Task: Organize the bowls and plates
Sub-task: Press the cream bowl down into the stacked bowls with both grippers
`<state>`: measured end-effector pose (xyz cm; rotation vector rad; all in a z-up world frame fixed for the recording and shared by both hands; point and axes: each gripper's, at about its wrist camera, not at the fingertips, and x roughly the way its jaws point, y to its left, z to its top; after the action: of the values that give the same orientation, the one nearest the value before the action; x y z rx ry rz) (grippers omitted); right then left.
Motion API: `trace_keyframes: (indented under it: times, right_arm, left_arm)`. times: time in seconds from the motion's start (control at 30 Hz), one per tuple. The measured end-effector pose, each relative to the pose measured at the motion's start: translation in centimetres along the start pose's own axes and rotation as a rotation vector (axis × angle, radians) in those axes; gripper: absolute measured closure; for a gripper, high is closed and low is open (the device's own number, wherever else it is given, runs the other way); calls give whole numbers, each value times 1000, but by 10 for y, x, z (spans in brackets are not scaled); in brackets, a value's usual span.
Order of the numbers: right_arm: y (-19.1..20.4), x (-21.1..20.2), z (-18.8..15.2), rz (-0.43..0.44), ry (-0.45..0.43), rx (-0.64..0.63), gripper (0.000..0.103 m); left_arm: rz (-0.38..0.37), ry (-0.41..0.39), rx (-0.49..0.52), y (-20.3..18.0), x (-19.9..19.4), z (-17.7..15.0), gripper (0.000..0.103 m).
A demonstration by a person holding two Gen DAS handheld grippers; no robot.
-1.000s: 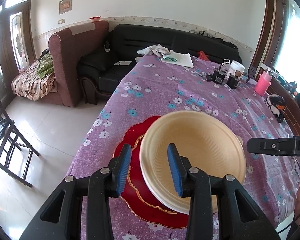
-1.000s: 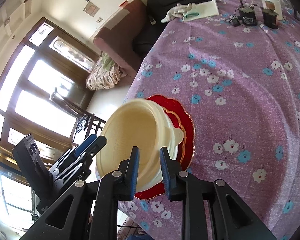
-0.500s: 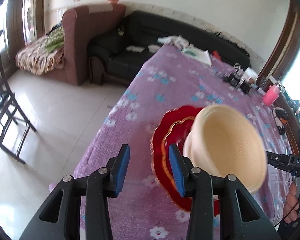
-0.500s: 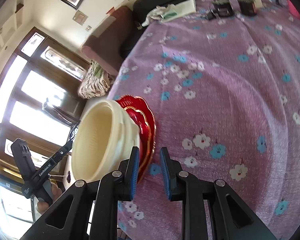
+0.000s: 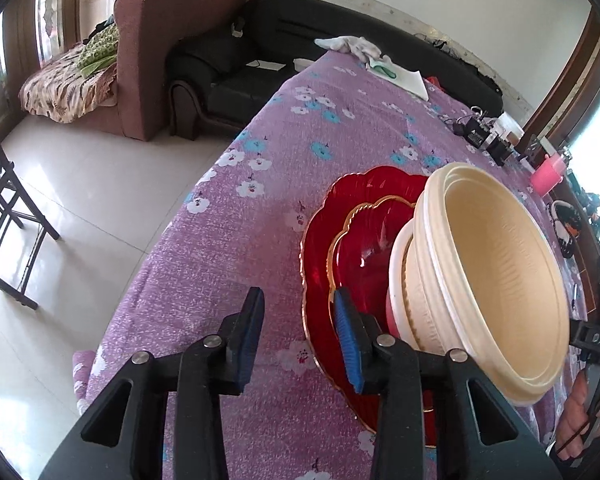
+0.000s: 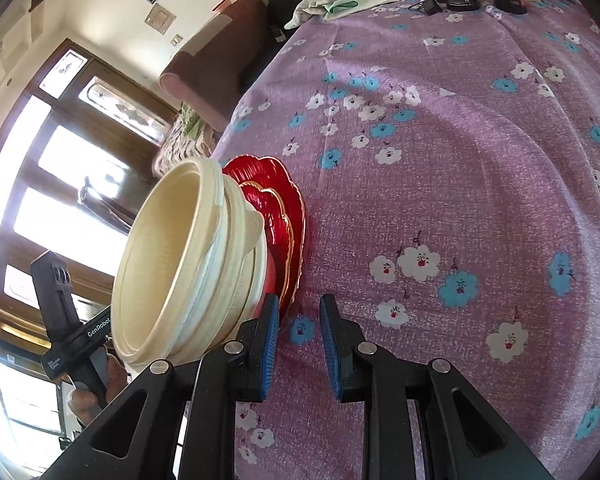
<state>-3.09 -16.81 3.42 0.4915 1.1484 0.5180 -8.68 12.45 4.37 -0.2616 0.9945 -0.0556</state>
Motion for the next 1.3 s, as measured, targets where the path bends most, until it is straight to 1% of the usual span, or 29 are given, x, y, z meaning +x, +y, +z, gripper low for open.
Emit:
trace_keyframes:
  times: [0.1,0.17,0.23,0.27,0.4,0.5,0.53,0.57,0.6,0.67,0.7,0.87,1.13,1.23,1.3]
  right_arm:
    - [3,4,0,-25,-8,-16,80]
    - [6,6,0,-29,-13,-24,86]
    - [9,8,-1,-36,-18,-35,88]
    - [10,9,-2,-47,-26,-40,88]
    - [12,10,-3,-60,-45,-48,88]
    - [12,10,-4,-56,-47,-45,88]
    - [12,10,-4,-55,-47,-42,88]
    - [12,10,-4,-54,-48,-41,88]
    - [12,10,-5,-54,-47,-42,88]
    - [11,10,-5,-49,-46,-40,88]
    - [11,10,-5,-46,-45,-40,88]
    - [12,10,-5,-54,-49,-52,88]
    - [13,8,-7,-58,-65,-61,88]
    - [12,1,-9,-66,-81,-65,88]
    - [8,-9,-11,-65,-99,-62,88]
  left_arm:
    - [13,-20,23,-5,0,0,74]
    - [23,-37,43,-8,1,0,80]
    - [18,-51,50,-10,1,0,84]
    - [9,-55,55,-11,2,0,87]
    - [15,-78,74,-12,1,-3,87]
    - [12,-78,72,-12,1,-3,88]
    - [15,-77,70,-12,0,-3,89]
    - [25,-77,67,-11,-1,-2,95]
    - [27,-73,64,-9,-2,-2,95]
    - [-13,-49,40,-1,0,0,95]
    - [-19,-41,39,-1,0,1,94]
    - [-20,9,66,-7,15,1,93]
    - [-38,-13,58,-10,17,-3,93]
    - [-51,-4,61,-17,18,-2,93]
    - [-77,2,68,-28,19,-1,93]
